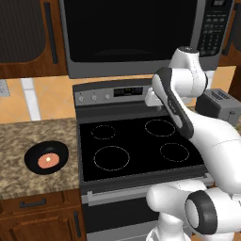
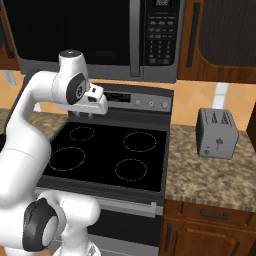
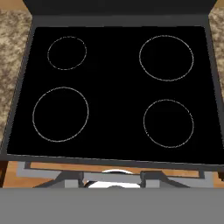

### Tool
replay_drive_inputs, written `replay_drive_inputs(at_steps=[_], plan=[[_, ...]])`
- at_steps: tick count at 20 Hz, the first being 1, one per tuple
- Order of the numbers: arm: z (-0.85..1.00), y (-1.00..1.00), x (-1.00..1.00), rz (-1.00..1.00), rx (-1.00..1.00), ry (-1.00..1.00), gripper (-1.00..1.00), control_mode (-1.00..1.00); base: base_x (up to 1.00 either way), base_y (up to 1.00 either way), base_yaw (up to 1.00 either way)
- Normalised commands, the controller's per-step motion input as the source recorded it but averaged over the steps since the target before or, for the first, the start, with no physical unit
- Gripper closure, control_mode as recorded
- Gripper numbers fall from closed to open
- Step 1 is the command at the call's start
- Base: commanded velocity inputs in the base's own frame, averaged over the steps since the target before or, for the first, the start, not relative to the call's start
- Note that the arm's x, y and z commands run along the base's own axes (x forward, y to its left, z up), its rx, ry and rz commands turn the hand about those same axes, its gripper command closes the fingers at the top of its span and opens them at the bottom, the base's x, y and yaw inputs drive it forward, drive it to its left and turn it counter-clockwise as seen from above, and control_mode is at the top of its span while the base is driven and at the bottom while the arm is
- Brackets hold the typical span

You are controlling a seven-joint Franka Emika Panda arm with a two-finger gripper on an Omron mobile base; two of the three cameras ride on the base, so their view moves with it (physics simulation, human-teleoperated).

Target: Open the microwave, place the bowl with waffle inside the microwave, then close the microwave door and turn it on.

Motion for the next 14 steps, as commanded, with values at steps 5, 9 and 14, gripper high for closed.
replay_drive_inputs(at_steps=[5,9,14], plan=[[0.12,-0.25,-0.64,-0.09,0.00,-0.44,-1.00,-1.00,0.00,0.00,0.00],[0.37,-0.48,-0.71,-0.08,-0.06,-1.00,-1.00,-1.00,0.00,0.00,0.00],[0.40,-0.73,-0.02,-0.06,-0.08,-0.72,-1.00,-1.00,0.00,0.00,0.00]])
